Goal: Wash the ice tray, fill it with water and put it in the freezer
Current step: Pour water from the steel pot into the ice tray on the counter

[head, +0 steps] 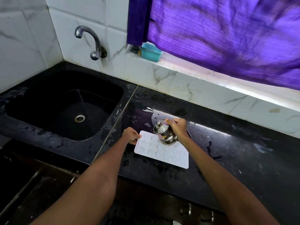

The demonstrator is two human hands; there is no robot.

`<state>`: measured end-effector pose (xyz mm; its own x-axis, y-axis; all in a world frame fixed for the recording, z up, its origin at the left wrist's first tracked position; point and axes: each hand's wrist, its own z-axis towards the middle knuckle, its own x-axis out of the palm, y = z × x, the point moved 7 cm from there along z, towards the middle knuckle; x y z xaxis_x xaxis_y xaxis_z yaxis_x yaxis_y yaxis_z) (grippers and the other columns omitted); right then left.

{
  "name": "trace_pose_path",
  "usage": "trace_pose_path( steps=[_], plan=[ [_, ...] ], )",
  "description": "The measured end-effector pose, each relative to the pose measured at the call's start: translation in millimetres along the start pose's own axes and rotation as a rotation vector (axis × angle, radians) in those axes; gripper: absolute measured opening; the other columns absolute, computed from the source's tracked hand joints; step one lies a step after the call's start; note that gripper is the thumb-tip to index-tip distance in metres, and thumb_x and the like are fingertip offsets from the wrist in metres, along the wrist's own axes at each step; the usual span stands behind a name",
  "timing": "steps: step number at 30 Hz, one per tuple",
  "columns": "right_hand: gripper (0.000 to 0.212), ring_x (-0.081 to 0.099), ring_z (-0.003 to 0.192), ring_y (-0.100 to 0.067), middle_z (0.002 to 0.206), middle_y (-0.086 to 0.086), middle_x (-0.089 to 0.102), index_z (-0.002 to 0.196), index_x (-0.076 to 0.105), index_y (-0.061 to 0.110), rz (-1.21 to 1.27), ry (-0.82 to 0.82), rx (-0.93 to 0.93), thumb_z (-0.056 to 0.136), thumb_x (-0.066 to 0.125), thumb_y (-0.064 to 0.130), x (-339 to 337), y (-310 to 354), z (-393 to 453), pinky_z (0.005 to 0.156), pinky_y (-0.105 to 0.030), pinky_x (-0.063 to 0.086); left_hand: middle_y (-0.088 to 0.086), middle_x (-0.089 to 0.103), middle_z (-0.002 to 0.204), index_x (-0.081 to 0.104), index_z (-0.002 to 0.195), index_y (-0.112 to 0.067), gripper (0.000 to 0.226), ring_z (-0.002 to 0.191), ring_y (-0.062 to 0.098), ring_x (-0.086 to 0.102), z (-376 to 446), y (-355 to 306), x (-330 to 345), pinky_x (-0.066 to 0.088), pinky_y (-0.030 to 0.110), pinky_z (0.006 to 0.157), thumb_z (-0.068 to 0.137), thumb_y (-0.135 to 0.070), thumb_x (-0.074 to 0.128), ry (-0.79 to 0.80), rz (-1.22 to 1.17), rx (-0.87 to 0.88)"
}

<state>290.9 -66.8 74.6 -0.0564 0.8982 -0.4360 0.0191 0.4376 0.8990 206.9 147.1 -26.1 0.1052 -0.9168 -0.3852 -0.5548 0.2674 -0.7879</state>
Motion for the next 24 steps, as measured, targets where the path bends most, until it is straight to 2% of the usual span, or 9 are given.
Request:
trace_pose_path(
  steps=[3,5,9,11,13,15,17,21,24],
  plan=[
    [0.045,0.032,0.057,-0.02,0.053,-0.006,0.032,0.046,0.036,0.012,-0.005,0.008,0.0,0.072,0.073,0.016,1.3,1.5,-0.3,0.057,-0.031,0.028,0.005,0.058,0.061,0.065,0.073,0.001,0.021,0.041,0.009,0.059,-2.8,-1.8,-0.8,0.051,0.013,0.038,0.086,-0.015,0.069,0.006,0.002,-0.011],
    [0.048,0.031,0.056,-0.02,0.051,-0.005,0.031,0.045,0.034,0.013,-0.012,0.013,-0.004,0.073,0.073,0.016,2.9,2.3,-0.5,0.057,-0.031,0.028,0.006,0.058,0.06,0.065,0.074,0.001,0.02,0.048,0.012,0.058,-4.7,-4.0,-1.2,0.051,0.013,0.038,0.085,-0.015,0.07,0.01,0.004,-0.009],
    [0.044,0.033,0.059,-0.02,0.053,-0.007,0.033,0.047,0.038,0.012,-0.03,0.015,-0.015,0.073,0.073,0.018,5.2,3.1,0.0,0.057,-0.031,0.029,0.004,0.058,0.058,0.068,0.084,0.001,0.016,0.036,0.004,0.057,-5.7,-6.4,-1.1,0.051,0.013,0.039,0.085,-0.014,0.07,0.01,0.03,-0.007],
    [0.047,0.032,0.058,-0.019,0.052,-0.006,0.031,0.045,0.035,0.014,-0.041,0.013,-0.022,0.072,0.073,0.017,6.0,4.0,-0.2,0.057,-0.031,0.028,0.004,0.058,0.059,0.07,0.088,0.003,0.019,0.041,0.007,0.058,-5.8,-6.4,-1.4,0.052,0.014,0.041,0.086,-0.015,0.07,0.003,0.042,-0.007],
    [0.051,0.029,0.055,-0.018,0.049,-0.003,0.028,0.043,0.032,0.016,-0.049,0.012,-0.033,0.072,0.074,0.016,6.3,5.6,-1.3,0.056,-0.031,0.026,0.005,0.059,0.06,0.07,0.094,0.008,0.024,0.049,0.011,0.058,-5.3,-5.9,-1.1,0.055,0.018,0.048,0.086,-0.015,0.07,-0.003,0.047,-0.007],
    [0.052,0.027,0.052,-0.015,0.048,-0.002,0.027,0.043,0.031,0.016,-0.06,0.015,-0.039,0.073,0.073,0.015,6.6,6.7,-2.5,0.056,-0.031,0.025,0.01,0.062,0.067,0.069,0.096,0.01,0.026,0.051,0.013,0.057,-5.5,-6.4,-0.5,0.06,0.028,0.064,0.086,-0.014,0.069,-0.008,0.046,-0.009],
    [0.052,0.026,0.05,-0.014,0.047,-0.001,0.027,0.043,0.031,0.016,-0.071,0.011,-0.044,0.073,0.073,0.015,7.2,6.5,-3.3,0.056,-0.031,0.025,0.015,0.063,0.079,0.069,0.097,0.011,0.026,0.051,0.013,0.056,-5.7,-7.1,-0.5,0.058,0.033,0.075,0.086,-0.012,0.069,-0.019,0.045,-0.012],
    [0.056,0.024,0.047,-0.013,0.041,0.007,0.024,0.04,0.028,0.019,-0.085,0.018,-0.052,0.072,0.074,0.015,11.3,7.9,-5.6,0.053,-0.028,0.023,0.016,0.063,0.083,0.069,0.098,0.01,0.025,0.051,0.014,0.057,-5.4,-8.6,-1.2,0.058,0.034,0.077,0.085,-0.011,0.07,-0.036,0.056,-0.009],
    [0.057,0.02,0.047,-0.011,0.044,0.004,0.022,0.042,0.026,0.019,-0.105,0.03,-0.077,0.075,0.073,0.014,11.4,14.3,-8.5,0.051,-0.028,0.019,0.018,0.065,0.084,0.07,0.099,0.01,0.025,0.051,0.014,0.057,-5.7,-8.8,-1.4,0.059,0.034,0.077,0.085,-0.011,0.07,-0.037,0.057,-0.012]
  ],
)
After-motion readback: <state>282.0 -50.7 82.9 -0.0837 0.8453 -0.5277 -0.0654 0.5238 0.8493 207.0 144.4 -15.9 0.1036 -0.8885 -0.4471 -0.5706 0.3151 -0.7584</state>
